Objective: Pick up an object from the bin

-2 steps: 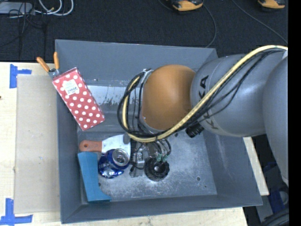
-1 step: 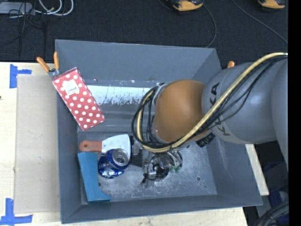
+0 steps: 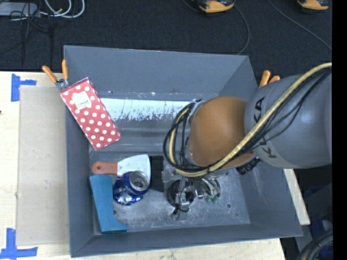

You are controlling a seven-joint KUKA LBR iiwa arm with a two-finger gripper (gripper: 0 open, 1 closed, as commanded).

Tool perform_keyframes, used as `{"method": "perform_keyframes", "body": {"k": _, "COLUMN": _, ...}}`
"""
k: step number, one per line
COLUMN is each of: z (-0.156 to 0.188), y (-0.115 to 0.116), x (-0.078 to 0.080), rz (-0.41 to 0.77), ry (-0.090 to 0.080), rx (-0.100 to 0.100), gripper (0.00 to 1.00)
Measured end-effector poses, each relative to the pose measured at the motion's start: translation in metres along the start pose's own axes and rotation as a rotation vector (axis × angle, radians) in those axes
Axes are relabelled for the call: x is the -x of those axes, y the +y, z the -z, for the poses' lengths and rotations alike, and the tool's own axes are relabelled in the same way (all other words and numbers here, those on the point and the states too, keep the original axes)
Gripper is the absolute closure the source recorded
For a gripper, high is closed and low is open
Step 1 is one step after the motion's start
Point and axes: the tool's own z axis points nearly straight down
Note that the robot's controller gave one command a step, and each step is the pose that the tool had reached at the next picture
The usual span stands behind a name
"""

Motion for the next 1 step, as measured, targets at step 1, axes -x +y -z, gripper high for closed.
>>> {"method": "perform_keyframes", "body": {"k": 1, "z": -0.0366, "y": -0.0183, "x": 0.0042, "rz": -0.005, "ry": -0.014, "rx": 0.002, "gripper": 0.00}}
